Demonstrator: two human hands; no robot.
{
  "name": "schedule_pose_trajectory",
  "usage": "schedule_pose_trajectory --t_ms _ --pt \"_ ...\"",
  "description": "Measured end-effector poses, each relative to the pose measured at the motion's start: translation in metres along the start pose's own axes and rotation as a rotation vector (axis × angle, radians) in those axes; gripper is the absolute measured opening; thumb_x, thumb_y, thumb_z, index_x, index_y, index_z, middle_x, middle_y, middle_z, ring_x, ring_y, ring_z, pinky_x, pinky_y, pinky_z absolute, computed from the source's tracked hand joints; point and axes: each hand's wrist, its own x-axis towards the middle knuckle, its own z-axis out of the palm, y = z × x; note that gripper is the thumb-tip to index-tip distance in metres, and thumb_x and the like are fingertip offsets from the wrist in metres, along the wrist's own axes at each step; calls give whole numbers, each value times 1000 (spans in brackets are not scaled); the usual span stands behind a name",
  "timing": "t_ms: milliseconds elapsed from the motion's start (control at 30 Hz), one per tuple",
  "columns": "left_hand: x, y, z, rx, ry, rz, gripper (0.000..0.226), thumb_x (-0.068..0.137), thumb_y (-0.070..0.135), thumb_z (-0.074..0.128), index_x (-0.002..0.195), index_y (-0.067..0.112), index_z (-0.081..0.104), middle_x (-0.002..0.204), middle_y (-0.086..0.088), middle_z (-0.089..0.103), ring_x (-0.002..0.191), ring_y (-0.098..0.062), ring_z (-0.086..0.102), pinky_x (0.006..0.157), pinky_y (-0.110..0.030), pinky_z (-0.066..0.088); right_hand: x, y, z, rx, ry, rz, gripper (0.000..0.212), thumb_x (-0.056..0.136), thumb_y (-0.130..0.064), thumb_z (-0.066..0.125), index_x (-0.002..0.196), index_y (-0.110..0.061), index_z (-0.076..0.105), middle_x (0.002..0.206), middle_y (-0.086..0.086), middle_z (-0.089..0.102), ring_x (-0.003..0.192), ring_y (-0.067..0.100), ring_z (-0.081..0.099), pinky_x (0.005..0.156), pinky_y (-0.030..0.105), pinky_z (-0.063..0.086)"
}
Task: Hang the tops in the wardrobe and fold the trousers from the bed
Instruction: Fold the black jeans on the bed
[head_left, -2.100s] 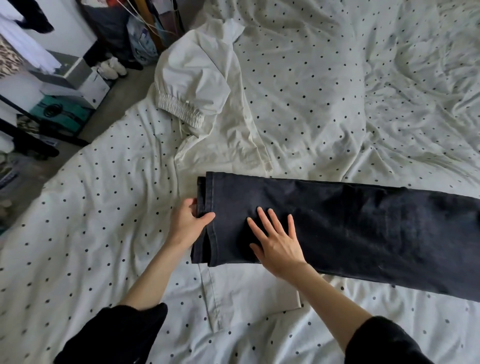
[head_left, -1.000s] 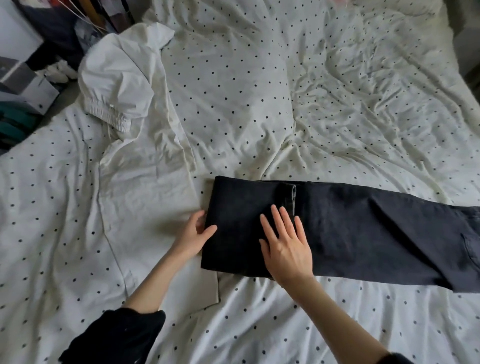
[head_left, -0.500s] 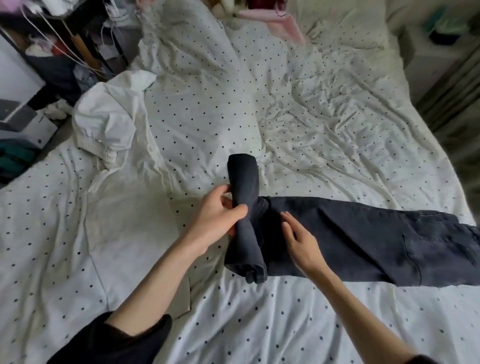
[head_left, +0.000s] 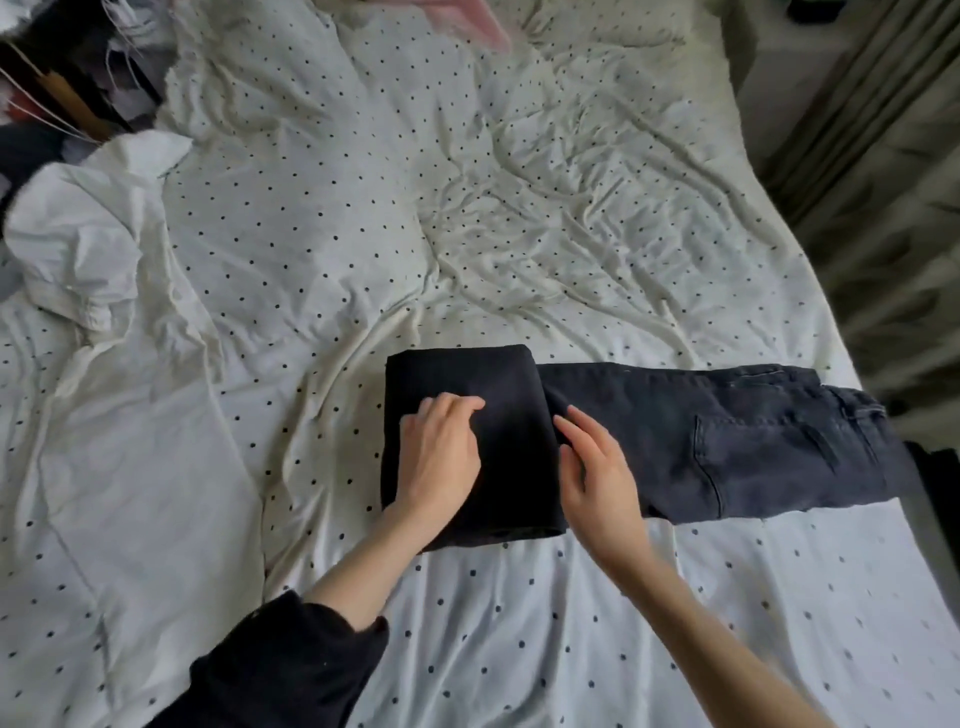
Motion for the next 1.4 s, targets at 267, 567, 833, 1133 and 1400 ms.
schedule_pose_trajectory --t_ms 267,567,833,1133,1400 --pt "-14 -69 -20 -628 -263 -642 62 85 33 66 137 18 35 126 -3 54 104 -13 55 86 -27 45 -1 -13 47 -337 -272 -153 54 100 -23 39 150 -16 19 158 9 12 146 22 9 119 35 9" --pt "-7 -61 -61 -836 -376 -545 54 80 11 69 123 27 41 104 5 64 91 -12 63 67 -26 47 1 -49 36 -279 -478 187 59 100 -17 30 151 -28 2 159 1 -3 146 15 0 116 47 8" --pt "9 -45 -187 -674 -300 -400 41 77 7 66 114 21 53 99 6 64 84 -9 63 61 -24 45 1 -131 36 129 -557 79 58 101 -15 29 151 -30 5 159 4 -1 146 20 9 116 36 14" --pt "11 -15 -144 -457 -462 -352 71 83 25 66 141 12 26 130 -7 51 117 -22 51 102 -39 41 6 -106 41 915 -611 470 31 101 -29 38 121 -24 62 119 -1 67 110 12 62 86 24 52" --pt "-3 14 -45 -478 -623 -253 28 96 16 49 121 13 60 110 3 64 112 -11 58 90 -16 40 -3 -29 -27 177 -20 376 37 99 -20 41 133 -11 52 136 2 52 127 18 45 104 22 31"
